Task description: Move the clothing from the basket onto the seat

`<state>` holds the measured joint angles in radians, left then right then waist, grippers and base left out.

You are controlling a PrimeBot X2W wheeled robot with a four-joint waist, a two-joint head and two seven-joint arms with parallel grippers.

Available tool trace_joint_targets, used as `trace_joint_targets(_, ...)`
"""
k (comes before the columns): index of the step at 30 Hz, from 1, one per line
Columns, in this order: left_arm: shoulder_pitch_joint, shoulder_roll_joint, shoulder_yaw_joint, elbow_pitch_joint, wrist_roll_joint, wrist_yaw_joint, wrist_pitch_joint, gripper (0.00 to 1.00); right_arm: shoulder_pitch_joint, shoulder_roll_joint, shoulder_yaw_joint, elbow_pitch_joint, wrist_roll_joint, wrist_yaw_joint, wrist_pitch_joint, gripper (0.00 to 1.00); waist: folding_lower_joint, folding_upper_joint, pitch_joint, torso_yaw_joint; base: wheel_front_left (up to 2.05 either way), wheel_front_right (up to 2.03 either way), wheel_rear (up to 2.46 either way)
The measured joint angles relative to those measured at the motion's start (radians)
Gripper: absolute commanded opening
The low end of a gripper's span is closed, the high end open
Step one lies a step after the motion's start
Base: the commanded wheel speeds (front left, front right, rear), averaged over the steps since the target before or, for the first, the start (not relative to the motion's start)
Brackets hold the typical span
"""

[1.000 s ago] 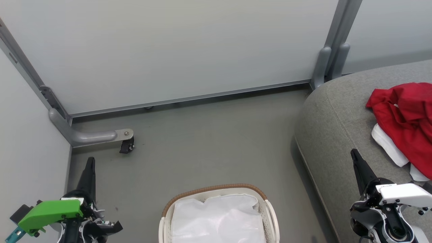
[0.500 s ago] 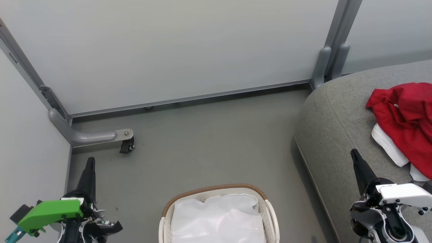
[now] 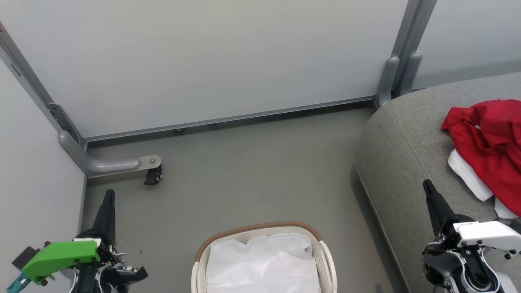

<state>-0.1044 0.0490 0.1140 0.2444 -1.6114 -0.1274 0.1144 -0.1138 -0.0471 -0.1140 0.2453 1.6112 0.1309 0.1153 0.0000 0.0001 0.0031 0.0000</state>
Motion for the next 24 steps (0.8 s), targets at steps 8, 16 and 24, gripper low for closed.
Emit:
trace_joint_targets(8, 0.0, 0.0, 0.0, 0.0, 0.0, 0.0, 0.0, 0.0, 0.0, 0.0, 0.0, 0.0, 0.0, 0.0, 0.0, 0.0, 0.0, 0.0, 0.0, 0.0, 0.0, 0.0, 0.0)
trace_joint_targets(16, 0.0, 0.0, 0.0, 0.0, 0.0, 0.0, 0.0, 0.0, 0.0, 0.0, 0.0, 0.0, 0.0, 0.0, 0.0, 0.0, 0.0, 0.0, 0.0, 0.0, 0.0, 0.0, 0.0)
trace_joint_targets(24, 0.0, 0.0, 0.0, 0.0, 0.0, 0.0, 0.0, 0.0, 0.0, 0.0, 0.0, 0.0, 0.0, 0.0, 0.0, 0.0, 0.0, 0.0, 0.0, 0.0, 0.0, 0.0, 0.0)
